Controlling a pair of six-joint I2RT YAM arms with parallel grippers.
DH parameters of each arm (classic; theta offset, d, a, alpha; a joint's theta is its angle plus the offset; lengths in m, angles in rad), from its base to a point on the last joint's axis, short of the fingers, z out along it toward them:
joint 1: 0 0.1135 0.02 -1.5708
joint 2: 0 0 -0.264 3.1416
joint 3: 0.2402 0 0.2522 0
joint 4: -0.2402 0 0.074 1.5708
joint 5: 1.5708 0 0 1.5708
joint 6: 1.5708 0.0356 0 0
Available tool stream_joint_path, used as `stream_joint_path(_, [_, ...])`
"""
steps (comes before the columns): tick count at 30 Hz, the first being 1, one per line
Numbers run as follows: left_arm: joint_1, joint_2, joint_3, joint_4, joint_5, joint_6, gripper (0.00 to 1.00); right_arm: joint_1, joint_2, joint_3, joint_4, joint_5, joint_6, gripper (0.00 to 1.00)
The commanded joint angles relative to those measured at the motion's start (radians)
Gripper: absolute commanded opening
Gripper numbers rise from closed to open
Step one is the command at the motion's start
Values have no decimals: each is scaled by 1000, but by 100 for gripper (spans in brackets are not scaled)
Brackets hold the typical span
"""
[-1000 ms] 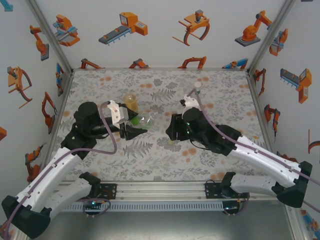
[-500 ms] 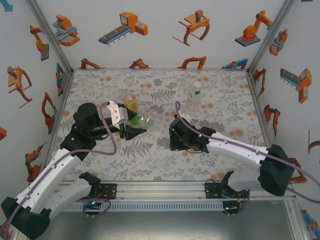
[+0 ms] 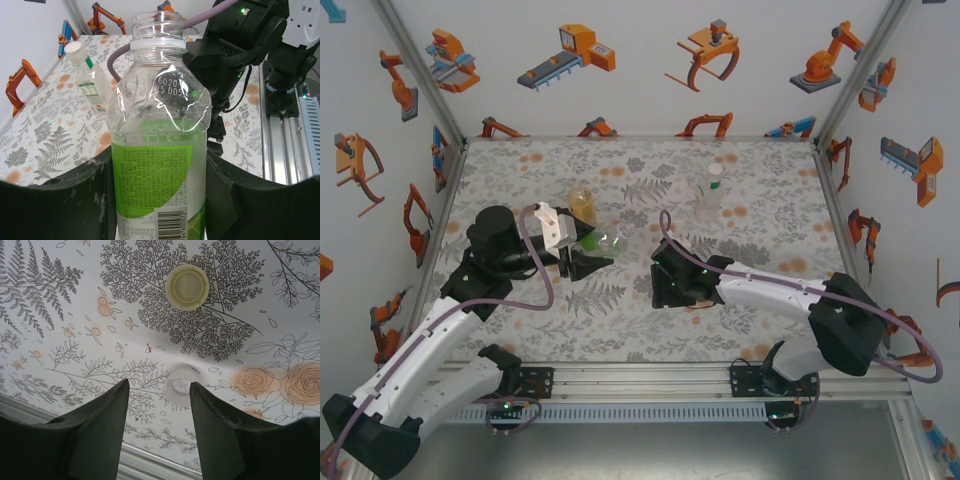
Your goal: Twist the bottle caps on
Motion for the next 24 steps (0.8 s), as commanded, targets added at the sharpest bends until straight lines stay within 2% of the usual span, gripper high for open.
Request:
stream_joint_path(1, [0,-15,-1,9,4,17,0,-3,10,-16,-5,-10,15,51])
stream_joint_path(24, [1,-13,0,6,4,18,0,-3,28,-36,-12,-33,22,51])
